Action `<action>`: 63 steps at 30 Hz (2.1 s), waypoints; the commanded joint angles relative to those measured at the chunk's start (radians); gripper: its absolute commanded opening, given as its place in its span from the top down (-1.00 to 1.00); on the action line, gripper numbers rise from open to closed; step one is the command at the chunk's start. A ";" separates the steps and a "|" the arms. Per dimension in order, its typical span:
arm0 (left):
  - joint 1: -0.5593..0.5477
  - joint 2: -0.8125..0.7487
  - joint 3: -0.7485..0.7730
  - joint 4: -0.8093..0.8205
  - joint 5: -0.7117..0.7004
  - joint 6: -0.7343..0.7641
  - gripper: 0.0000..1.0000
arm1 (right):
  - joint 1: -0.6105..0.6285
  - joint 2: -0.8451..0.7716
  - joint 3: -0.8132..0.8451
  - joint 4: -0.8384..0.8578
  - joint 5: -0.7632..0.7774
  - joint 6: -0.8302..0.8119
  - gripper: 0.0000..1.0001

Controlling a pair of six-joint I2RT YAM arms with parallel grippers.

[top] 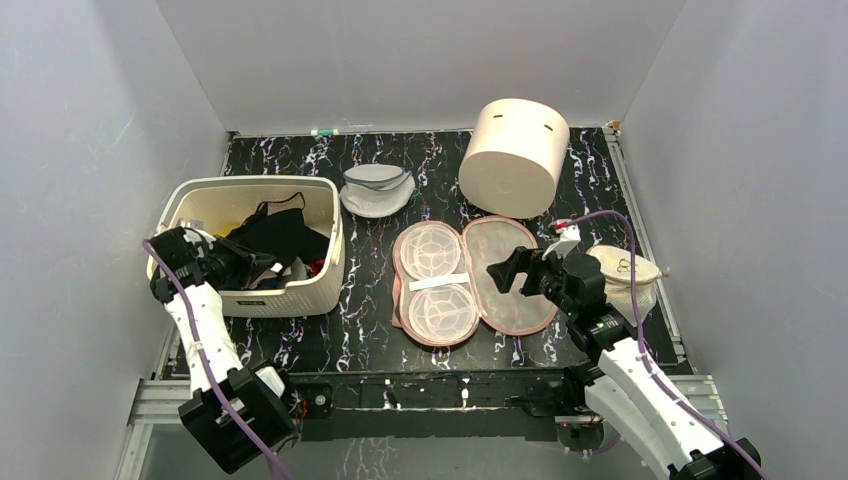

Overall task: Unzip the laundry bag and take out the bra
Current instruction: Place the bra in the bin, then close the laundry bag at the center of the board.

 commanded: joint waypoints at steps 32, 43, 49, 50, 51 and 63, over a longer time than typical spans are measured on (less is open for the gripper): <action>-0.856 0.244 0.477 0.486 -0.263 0.231 -0.94 | -0.001 0.392 0.327 -0.334 0.401 0.136 -0.76; -0.966 0.176 0.291 0.609 -0.338 0.479 -0.97 | -0.278 0.581 0.336 -0.313 0.383 0.059 -0.70; -0.989 0.171 0.277 0.619 -0.307 0.474 -0.97 | -0.339 0.645 0.293 -0.224 0.169 0.019 -0.61; -0.989 0.170 0.276 0.619 -0.313 0.475 -0.97 | -0.339 0.642 0.278 -0.202 0.149 0.018 -0.58; -0.989 0.169 0.274 0.619 -0.318 0.476 -0.96 | -0.339 0.637 0.263 -0.182 0.128 0.015 -0.52; -0.989 0.160 0.254 0.629 -0.349 0.483 -0.96 | -0.437 0.659 0.229 -0.091 -0.088 -0.028 0.21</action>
